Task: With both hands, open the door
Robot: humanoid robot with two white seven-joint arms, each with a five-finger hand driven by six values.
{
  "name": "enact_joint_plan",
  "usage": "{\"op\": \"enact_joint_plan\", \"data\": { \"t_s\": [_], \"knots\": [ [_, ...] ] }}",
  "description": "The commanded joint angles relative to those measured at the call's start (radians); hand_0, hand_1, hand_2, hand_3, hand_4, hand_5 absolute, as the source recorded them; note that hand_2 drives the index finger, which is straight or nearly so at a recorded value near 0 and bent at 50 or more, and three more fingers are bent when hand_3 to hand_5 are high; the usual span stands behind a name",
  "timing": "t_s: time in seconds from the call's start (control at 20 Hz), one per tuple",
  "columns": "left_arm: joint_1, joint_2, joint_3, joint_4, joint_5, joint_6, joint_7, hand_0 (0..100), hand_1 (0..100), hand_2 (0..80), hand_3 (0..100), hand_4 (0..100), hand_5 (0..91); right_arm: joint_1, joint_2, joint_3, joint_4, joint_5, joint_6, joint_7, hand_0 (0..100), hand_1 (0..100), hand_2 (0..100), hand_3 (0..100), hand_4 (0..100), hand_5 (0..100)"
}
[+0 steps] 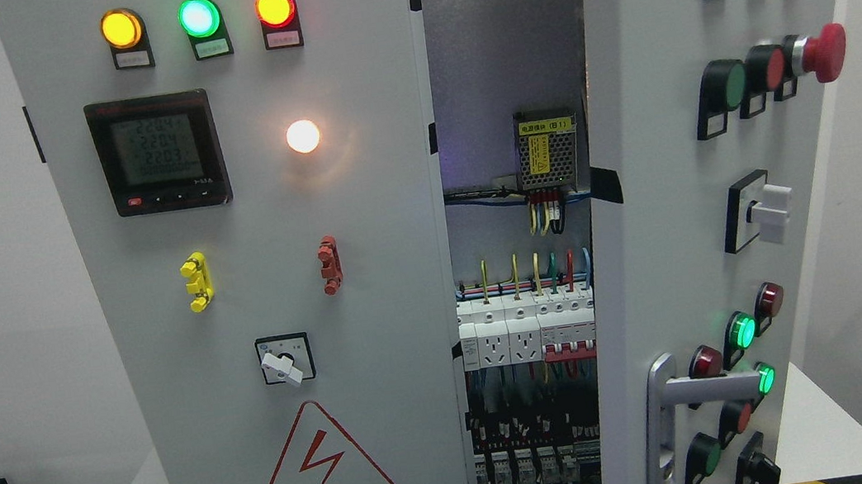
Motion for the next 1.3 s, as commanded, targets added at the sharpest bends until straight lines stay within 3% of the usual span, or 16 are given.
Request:
{"op": "enact_joint_plan", "data": {
  "t_s": [0.0,0.6,0.75,0.85,0.95,1.05,1.25],
  "knots": [
    [0.0,-0.034,0.0,0.0,0.0,0.001,0.0,12,39,0.0,0,0,0.0,0.0,0.0,0.0,0.0,0.0,0.0,0.0,12,39,0,0,0,0],
    [0.0,-0.034,0.0,0.011,0.002,0.002,0.0,12,39,0.0,0,0,0.0,0.0,0.0,0.0,0.0,0.0,0.0,0.0,12,39,0,0,0,0],
    [0.018,-0.031,0.003,-0.062,0.046,-0.002,-0.063,12,39,0.0,0,0,0.0,0.0,0.0,0.0,0.0,0.0,0.0,0.0,12,39,0,0,0,0],
    [0.18,0.087,0.082,-0.369,0.118,-0.009,-0.193,12,39,0.0,0,0,0.0,0.0,0.0,0.0,0.0,-0.002,0.0,0.0,12,39,0,0,0,0],
    [0.317,0.19,0.19,-0.729,0.191,-0.013,-0.386,12,39,0.0,0,0,0.0,0.0,0.0,0.0,0.0,0.0,0.0,0.0,12,39,0,0,0,0],
    [0.459,0.289,0.356,-1.024,0.3,-0.024,-0.55,12,39,0.0,0,0,0.0,0.0,0.0,0.0,0.0,0.0,0.0,0.0,12,39,0,0,0,0],
    [0.655,0.495,0.624,-1.338,0.654,-0.142,-0.773,12,39,0.0,0,0,0.0,0.0,0.0,0.0,0.0,0.0,0.0,0.0,12,39,0,0,0,0]
  ]
}}
